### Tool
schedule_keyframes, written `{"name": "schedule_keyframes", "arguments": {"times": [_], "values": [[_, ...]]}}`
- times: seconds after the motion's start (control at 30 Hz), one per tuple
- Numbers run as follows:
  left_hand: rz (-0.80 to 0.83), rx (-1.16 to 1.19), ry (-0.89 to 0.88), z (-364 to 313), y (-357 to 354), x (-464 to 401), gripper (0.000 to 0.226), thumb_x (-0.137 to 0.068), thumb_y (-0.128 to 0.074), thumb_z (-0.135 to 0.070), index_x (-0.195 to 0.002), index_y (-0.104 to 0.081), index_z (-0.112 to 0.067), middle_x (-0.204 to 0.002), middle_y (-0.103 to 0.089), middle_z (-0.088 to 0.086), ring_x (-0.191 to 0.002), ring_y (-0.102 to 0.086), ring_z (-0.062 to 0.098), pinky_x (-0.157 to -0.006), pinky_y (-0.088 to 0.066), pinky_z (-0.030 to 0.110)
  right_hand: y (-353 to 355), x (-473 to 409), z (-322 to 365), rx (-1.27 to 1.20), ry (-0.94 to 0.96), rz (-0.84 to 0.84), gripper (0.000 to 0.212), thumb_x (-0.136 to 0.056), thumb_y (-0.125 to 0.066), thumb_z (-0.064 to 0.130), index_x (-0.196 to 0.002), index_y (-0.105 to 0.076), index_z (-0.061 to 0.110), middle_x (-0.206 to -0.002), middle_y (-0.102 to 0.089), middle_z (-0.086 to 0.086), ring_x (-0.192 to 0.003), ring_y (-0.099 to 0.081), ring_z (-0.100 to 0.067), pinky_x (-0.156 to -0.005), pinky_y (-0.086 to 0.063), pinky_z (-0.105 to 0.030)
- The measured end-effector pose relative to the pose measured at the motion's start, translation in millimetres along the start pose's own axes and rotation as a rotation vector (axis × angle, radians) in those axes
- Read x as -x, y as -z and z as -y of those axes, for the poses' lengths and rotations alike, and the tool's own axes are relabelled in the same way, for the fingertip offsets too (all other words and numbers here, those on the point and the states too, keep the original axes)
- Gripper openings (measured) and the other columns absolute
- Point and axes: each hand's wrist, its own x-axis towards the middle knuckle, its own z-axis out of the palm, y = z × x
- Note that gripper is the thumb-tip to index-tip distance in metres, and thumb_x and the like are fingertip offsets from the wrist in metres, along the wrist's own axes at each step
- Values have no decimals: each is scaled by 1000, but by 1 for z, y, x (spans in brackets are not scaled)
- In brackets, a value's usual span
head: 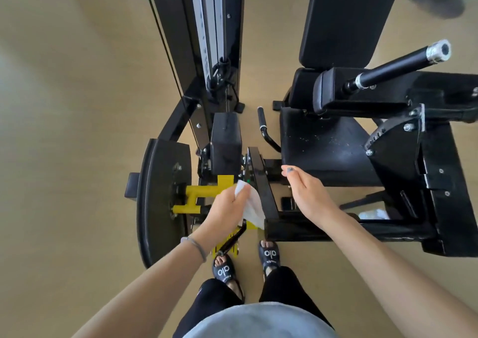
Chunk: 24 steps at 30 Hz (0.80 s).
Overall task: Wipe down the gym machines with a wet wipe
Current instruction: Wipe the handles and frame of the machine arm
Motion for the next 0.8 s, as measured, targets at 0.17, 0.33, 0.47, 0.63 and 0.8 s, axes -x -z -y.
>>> {"name": "schedule_keyframes", "arguments": {"times": [0.17,0.33,0.47,0.63,0.8], "values": [[-224,551,406,-21,17,-23,40,-107,-37,-45,-133,-46,-17,-114,-62,8,-102,-62,25,-96,-53,41,-14,-15,21,-124,18,23,46,-110,-28,41,-146,-51,25,-135,-62,5,-120,-53,-2,-100,-32,-18],[-223,1205,587,-21,29,-53,52,-104,-45,-40,-148,-36,-15,-138,-55,17,-116,-60,39,-102,-50,50,-28,-29,50,-152,112,5,46,-111,-30,36,-153,-44,21,-152,-47,9,-134,-39,3,-93,-22,2],[-287,689,382,-53,36,-58,64,-67,-65,-38,-127,-56,-17,-125,-64,4,-114,-65,26,-94,-57,32,-35,-43,64,-162,177,6,47,-111,-30,34,-155,-40,20,-157,-43,6,-144,-34,-3,-100,-21,-5],[-324,-584,244,-118,50,-41,48,-107,-38,-47,-142,-42,-15,-125,-57,6,-121,-57,22,-101,-45,30,-40,-53,64,-187,187,7,47,-112,-29,33,-156,-38,20,-159,-42,5,-146,-33,-6,-110,-22,-16],[-204,-543,315,-140,39,-67,40,-105,-50,-26,-141,-46,-10,-130,-52,10,-124,-51,27,-95,-41,29,-33,-59,63,-241,168,-46,47,-111,-31,31,-156,-37,20,-159,-42,3,-147,-34,-9,-119,-25,-26]]}}
